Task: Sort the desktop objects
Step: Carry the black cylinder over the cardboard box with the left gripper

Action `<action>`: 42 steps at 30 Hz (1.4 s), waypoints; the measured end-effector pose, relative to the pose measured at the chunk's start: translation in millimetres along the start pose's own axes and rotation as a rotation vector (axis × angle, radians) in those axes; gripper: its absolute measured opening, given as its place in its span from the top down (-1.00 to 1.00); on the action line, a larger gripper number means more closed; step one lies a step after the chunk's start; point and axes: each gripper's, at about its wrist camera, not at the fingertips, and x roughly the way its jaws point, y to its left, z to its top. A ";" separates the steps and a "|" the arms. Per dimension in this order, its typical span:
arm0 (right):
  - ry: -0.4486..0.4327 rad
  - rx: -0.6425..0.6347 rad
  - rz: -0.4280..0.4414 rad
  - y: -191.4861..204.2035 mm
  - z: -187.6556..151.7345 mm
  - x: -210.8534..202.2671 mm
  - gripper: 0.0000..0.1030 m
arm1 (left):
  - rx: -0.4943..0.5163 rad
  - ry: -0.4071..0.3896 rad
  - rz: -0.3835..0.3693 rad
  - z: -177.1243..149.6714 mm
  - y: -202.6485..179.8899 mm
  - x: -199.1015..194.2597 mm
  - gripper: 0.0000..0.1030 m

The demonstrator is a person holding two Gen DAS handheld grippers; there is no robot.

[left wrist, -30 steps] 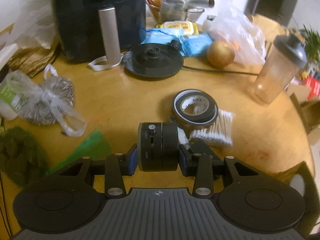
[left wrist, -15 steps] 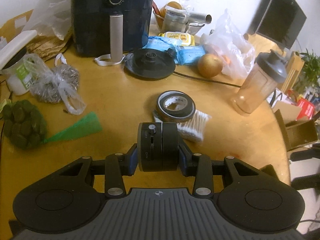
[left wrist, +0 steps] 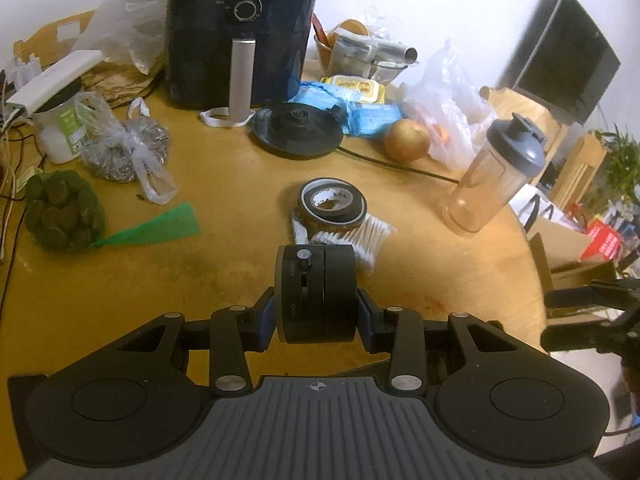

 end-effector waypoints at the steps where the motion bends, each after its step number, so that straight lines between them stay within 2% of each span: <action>1: -0.003 -0.001 0.005 -0.8 1.6 -0.6 -1.00 | -0.003 -0.005 0.002 -0.7 -1.7 -2.7 0.24; 9: -0.028 -0.064 -0.008 -0.8 9.8 -6.1 -1.00 | -0.016 -0.016 0.061 -4.3 -17.7 -17.9 0.24; 25: -0.032 -0.151 -0.024 6.8 16.6 1.0 -1.00 | -0.078 -0.064 0.056 -14.6 -27.3 -38.2 0.24; 31: -0.072 -0.204 -0.110 13.4 18.7 5.9 -1.00 | -0.086 -0.061 0.049 -17.0 -24.3 -40.6 0.24; 35: -0.071 -0.226 -0.130 16.6 22.0 12.7 -1.00 | -0.084 -0.058 0.041 -18.8 -22.3 -41.5 0.24; 40: -0.067 -0.226 -0.137 18.3 29.7 20.9 -1.00 | -0.087 -0.049 0.033 -23.4 -18.9 -42.0 0.24; 42: -0.057 -0.229 -0.113 19.5 34.3 23.5 -1.00 | -0.089 -0.048 0.032 -25.2 -17.0 -43.1 0.24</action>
